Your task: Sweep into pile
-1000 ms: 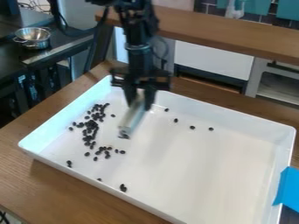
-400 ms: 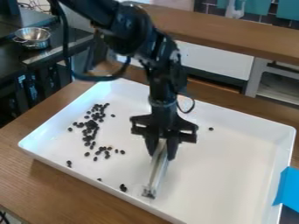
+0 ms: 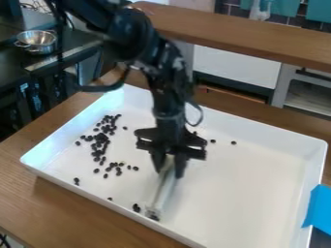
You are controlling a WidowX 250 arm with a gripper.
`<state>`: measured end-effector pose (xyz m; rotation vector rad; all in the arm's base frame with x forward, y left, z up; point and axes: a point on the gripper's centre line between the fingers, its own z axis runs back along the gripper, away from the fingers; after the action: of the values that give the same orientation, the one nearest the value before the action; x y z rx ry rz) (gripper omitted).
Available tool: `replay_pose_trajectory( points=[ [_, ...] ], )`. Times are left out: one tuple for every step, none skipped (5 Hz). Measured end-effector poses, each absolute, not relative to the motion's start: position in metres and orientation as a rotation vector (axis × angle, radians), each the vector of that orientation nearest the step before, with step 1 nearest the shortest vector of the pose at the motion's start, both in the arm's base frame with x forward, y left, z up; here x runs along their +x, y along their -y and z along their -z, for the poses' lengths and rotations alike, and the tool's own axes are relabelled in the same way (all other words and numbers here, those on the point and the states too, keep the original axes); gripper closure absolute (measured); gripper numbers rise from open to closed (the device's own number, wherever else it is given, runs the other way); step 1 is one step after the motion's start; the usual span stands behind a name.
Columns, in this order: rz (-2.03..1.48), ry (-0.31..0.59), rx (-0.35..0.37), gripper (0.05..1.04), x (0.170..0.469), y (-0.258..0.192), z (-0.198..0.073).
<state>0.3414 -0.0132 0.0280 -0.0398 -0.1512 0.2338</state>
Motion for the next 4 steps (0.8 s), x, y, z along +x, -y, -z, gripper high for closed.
replay_pose_trajectory(
  points=[
    [-0.222, 0.171, -0.021, 0.706, 0.347, -0.014, -0.032],
    [-0.215, 0.191, 0.001, 0.706, 0.352, -0.033, -0.037],
    [-0.214, 0.187, 0.020, 0.706, 0.349, -0.054, -0.036],
    [-0.208, 0.183, 0.049, 0.706, 0.346, -0.074, -0.038]
  ],
)
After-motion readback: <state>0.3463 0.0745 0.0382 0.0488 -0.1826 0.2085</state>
